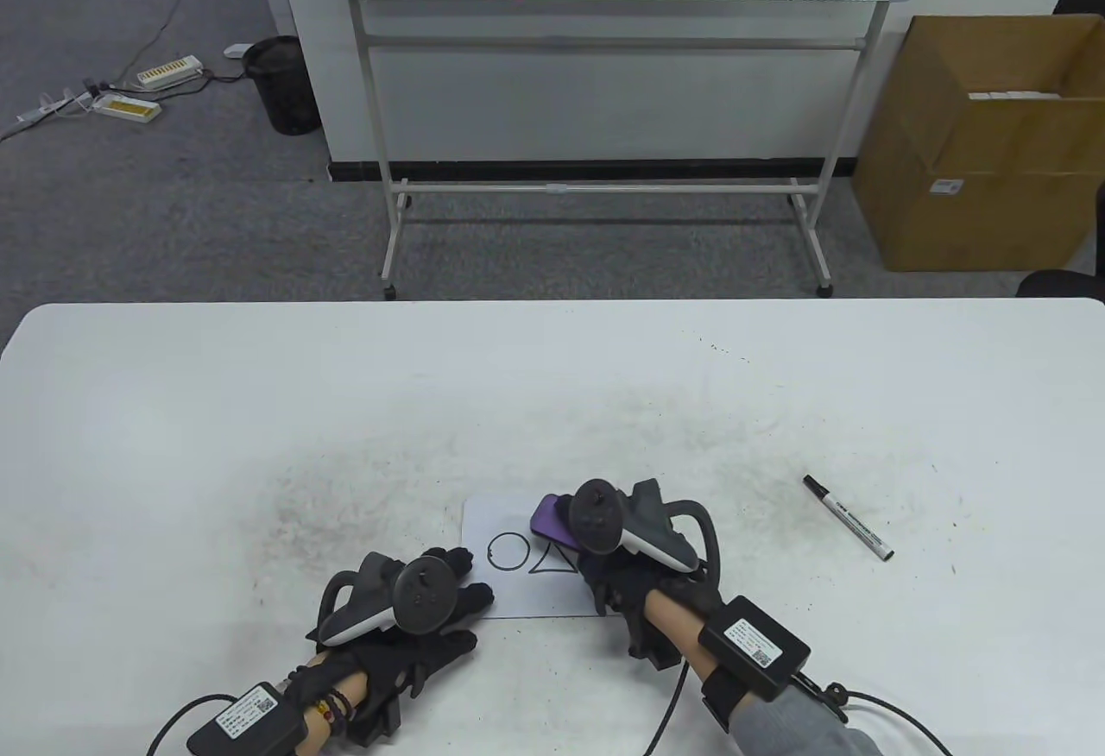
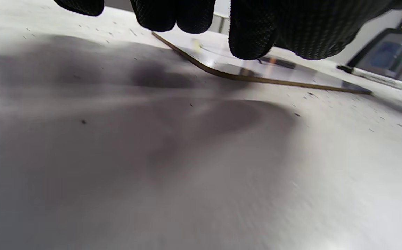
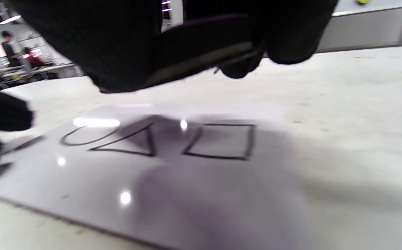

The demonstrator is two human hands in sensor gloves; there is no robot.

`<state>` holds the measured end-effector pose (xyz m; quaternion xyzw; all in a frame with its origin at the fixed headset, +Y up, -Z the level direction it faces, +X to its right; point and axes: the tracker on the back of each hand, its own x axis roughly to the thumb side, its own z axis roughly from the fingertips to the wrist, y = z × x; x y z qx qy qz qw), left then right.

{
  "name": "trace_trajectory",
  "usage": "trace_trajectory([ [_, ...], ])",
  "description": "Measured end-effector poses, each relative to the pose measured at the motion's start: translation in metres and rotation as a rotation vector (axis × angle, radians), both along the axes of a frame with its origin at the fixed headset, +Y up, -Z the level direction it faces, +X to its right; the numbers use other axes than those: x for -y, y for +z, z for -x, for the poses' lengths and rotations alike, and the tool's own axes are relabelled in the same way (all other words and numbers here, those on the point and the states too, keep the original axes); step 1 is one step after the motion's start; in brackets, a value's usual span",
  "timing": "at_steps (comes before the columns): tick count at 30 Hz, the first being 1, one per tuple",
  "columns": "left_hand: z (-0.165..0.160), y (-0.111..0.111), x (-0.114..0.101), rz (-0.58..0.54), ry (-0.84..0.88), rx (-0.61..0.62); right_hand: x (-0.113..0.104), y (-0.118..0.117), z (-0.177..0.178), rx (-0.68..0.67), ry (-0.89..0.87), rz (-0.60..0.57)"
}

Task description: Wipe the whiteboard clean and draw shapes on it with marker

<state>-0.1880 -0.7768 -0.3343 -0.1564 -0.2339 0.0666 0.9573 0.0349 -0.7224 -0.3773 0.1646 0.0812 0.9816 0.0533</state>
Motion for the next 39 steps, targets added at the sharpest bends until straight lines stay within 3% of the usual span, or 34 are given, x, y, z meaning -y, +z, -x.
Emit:
trace_trajectory([
  [8,-0.004,0.003,0.007,0.066,-0.055,0.059,0.009,0.006,0.036,-0.128,0.074,-0.005],
  [21,-0.011,0.009,0.006,0.033,-0.185,0.074,0.022,0.004,0.044,-0.18,0.15,-0.036],
  [25,-0.012,0.008,0.005,0.069,-0.17,0.048,0.021,0.008,0.026,-0.171,0.205,-0.052],
  [34,-0.012,0.008,0.004,0.072,-0.17,0.05,0.014,0.022,-0.072,-0.034,0.281,-0.012],
  [39,-0.011,0.007,0.004,0.074,-0.16,0.047,0.011,0.024,-0.088,0.005,0.266,0.018],
])
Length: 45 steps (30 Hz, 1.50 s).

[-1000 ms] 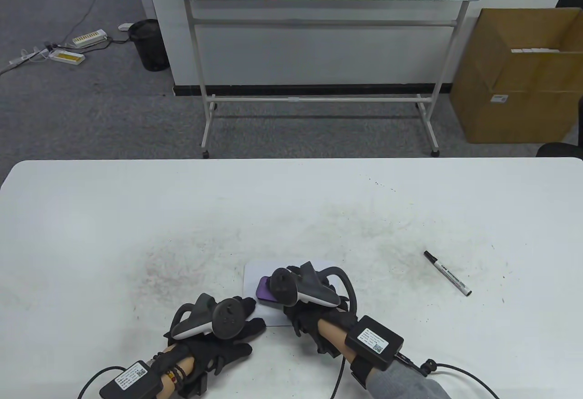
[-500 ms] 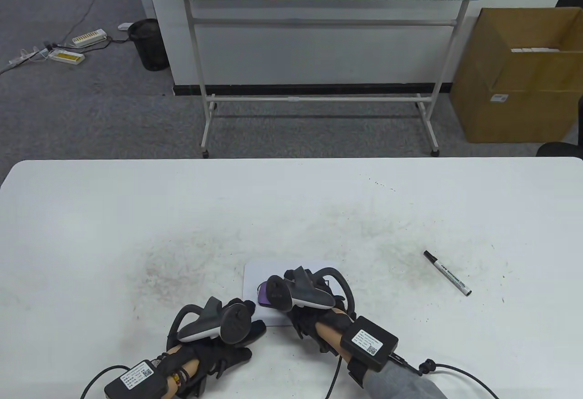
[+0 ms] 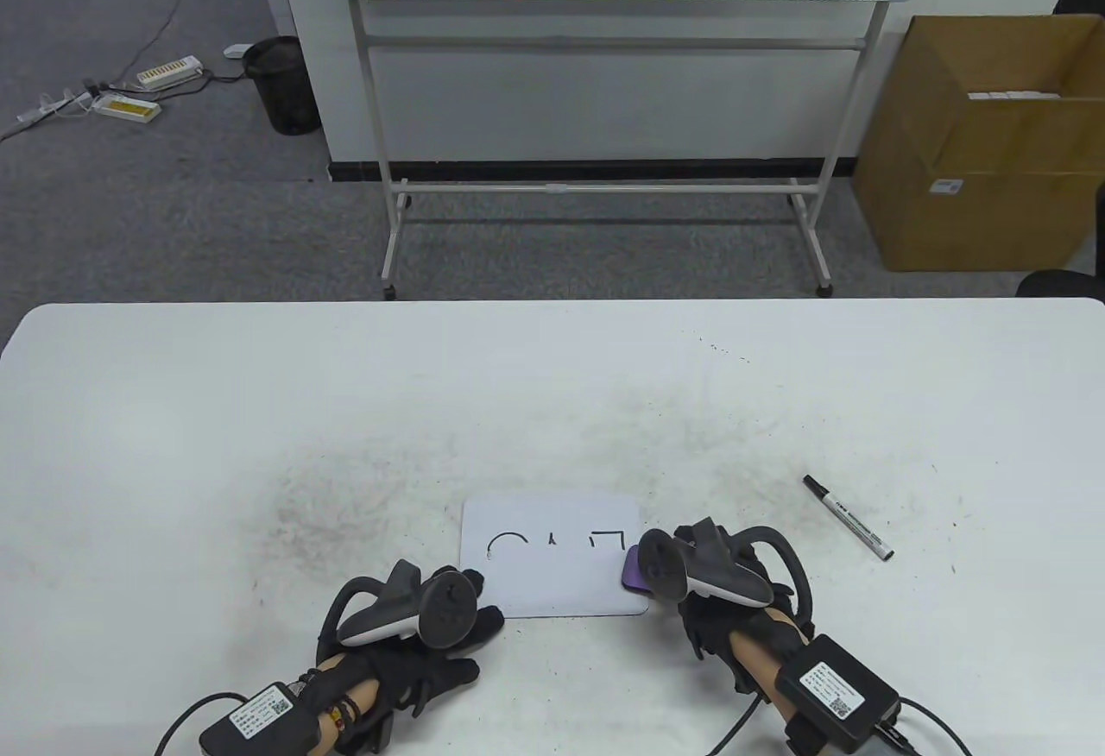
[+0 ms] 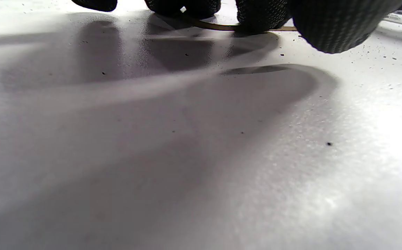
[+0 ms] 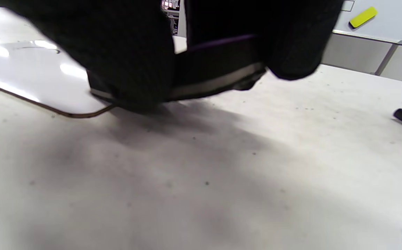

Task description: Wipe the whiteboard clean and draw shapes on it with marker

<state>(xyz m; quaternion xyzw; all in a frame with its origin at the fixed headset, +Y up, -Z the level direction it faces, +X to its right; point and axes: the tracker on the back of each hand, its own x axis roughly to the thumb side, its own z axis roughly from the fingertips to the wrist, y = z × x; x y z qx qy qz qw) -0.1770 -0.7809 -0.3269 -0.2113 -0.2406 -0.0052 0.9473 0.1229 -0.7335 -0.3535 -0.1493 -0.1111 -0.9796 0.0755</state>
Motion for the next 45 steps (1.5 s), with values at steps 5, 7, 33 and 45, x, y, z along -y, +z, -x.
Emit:
trace_trajectory([
  [5,0.0,0.0,0.0,0.002,0.003,0.0,-0.024,-0.013,0.017,0.037,-0.005,0.074],
  [7,0.001,0.0,0.0,0.008,0.01,0.0,-0.036,-0.018,0.04,0.012,-0.103,0.011],
  [33,-0.003,0.002,-0.001,0.019,-0.026,-0.022,0.004,-0.035,0.111,-0.112,-0.01,-0.055],
  [45,-0.003,0.001,-0.002,0.015,-0.014,-0.027,-0.002,-0.026,0.007,0.066,0.041,-0.02],
])
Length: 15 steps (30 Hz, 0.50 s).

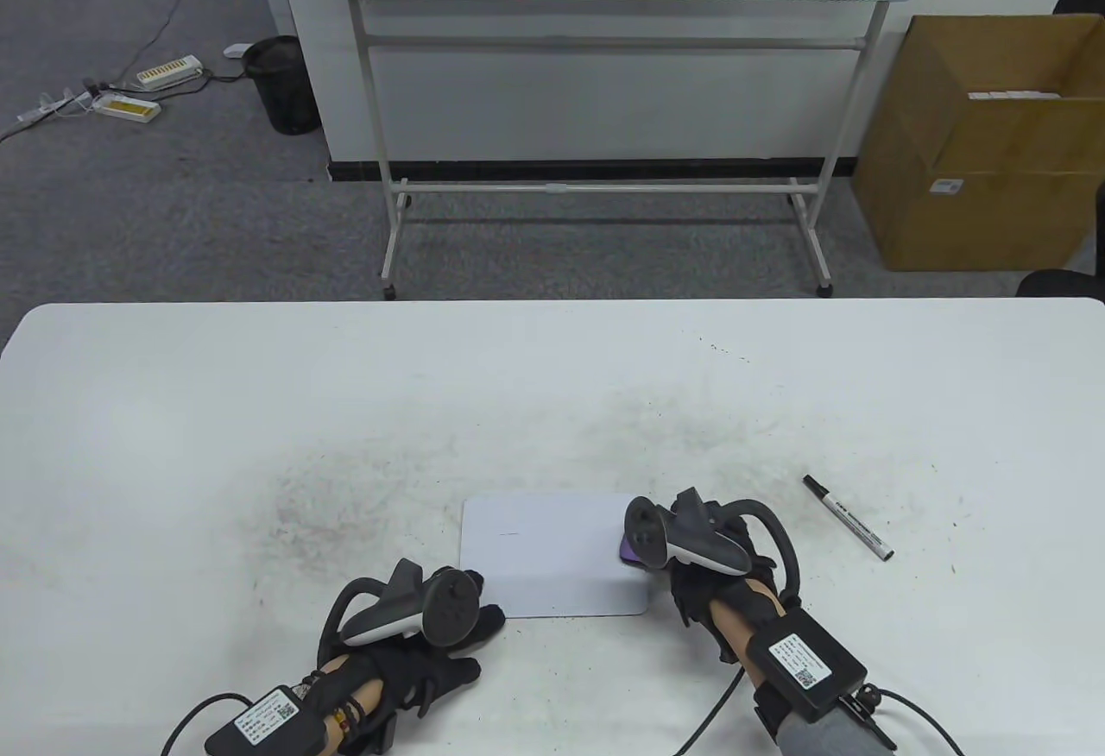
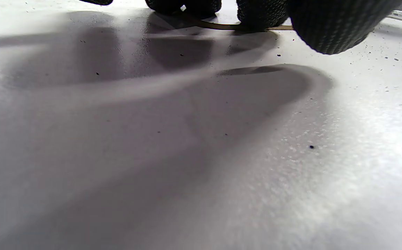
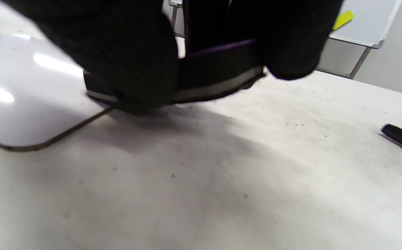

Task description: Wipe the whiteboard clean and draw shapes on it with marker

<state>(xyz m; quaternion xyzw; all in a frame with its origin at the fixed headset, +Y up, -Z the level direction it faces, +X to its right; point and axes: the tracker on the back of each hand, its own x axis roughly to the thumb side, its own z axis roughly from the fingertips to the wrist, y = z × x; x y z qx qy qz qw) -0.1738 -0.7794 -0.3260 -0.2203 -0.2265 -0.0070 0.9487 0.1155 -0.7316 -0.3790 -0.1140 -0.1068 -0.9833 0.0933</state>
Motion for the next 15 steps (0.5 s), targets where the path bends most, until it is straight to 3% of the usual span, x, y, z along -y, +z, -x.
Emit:
trace_trajectory([
  [6,0.001,-0.001,0.0,-0.001,0.013,-0.002,-0.019,-0.002,0.024,-0.044,0.09,-0.053],
  [9,0.001,-0.001,0.0,0.001,0.015,-0.006,-0.028,-0.005,0.051,-0.078,-0.052,-0.124],
  [15,0.001,-0.001,0.0,0.002,0.014,-0.002,-0.012,-0.018,0.111,-0.129,-0.135,-0.108],
])
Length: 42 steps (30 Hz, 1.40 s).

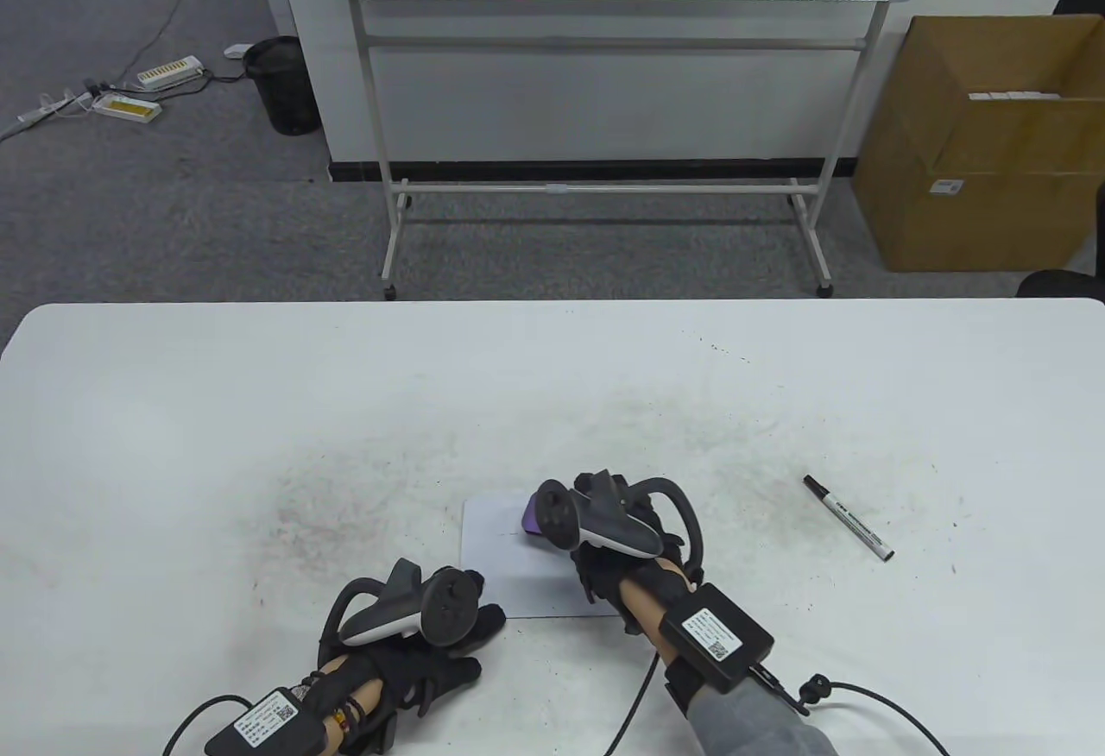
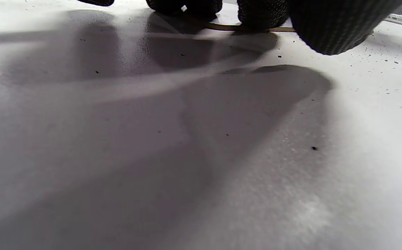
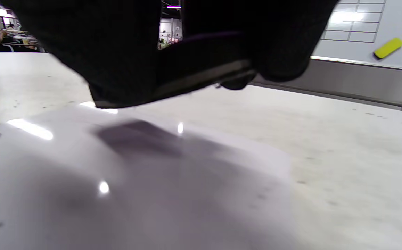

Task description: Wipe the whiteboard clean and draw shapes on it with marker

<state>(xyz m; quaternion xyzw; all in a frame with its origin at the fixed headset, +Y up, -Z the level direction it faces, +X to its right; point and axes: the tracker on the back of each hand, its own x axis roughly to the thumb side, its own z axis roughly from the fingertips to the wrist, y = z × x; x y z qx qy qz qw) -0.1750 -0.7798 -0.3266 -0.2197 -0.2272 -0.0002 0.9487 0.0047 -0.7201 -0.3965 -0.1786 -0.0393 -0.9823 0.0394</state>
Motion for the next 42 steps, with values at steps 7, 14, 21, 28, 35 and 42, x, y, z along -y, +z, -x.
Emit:
trace_trajectory([
  [7,-0.001,0.0,-0.001,-0.005,-0.004,0.001,0.016,-0.001,0.031,-0.04,0.076,0.004],
  [14,-0.002,0.001,-0.002,-0.01,-0.014,0.001,0.01,0.004,-0.021,0.054,0.144,0.047],
  [21,-0.002,0.001,-0.002,-0.005,-0.007,-0.002,0.01,0.019,-0.105,0.198,0.085,0.108],
  [28,0.001,0.0,-0.003,0.002,0.05,-0.023,0.003,0.033,-0.139,0.273,0.044,0.101],
  [35,0.01,-0.004,-0.016,-0.017,0.17,-0.063,-0.004,0.033,-0.162,0.423,-0.132,-0.024],
  [42,0.025,-0.002,-0.038,-0.11,0.248,-0.102,-0.003,0.015,-0.168,0.542,-0.242,-0.112],
])
